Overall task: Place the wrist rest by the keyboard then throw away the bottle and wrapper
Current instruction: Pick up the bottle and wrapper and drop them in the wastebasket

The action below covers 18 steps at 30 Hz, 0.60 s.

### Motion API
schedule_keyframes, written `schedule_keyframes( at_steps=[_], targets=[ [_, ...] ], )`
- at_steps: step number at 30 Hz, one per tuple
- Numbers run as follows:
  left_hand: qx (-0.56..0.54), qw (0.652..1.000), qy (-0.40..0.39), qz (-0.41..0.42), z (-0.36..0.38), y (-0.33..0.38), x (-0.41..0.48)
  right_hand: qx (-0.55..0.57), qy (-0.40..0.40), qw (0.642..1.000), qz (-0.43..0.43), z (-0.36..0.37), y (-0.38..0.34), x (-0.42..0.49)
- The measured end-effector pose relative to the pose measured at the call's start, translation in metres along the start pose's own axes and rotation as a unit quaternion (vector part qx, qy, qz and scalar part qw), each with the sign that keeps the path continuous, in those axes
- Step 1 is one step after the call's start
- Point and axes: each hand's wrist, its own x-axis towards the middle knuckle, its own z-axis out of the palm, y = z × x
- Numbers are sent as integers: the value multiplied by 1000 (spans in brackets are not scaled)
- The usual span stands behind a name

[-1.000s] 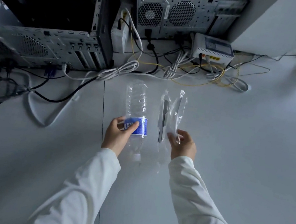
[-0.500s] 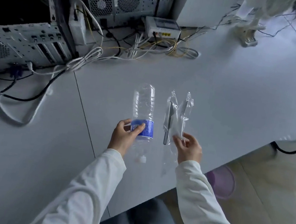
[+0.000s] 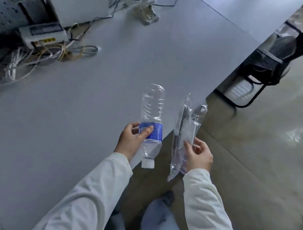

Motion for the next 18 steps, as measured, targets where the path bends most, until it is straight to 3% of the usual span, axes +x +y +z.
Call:
schedule_keyframes(
  at_steps=[9,18],
  targets=[
    [92,990,-97,-54,199,-7,41,25,71,993,93,-117,72,136],
    [161,972,-103,-135,269,-52,86,29,54,984,166,-147,136,189]
  ],
)
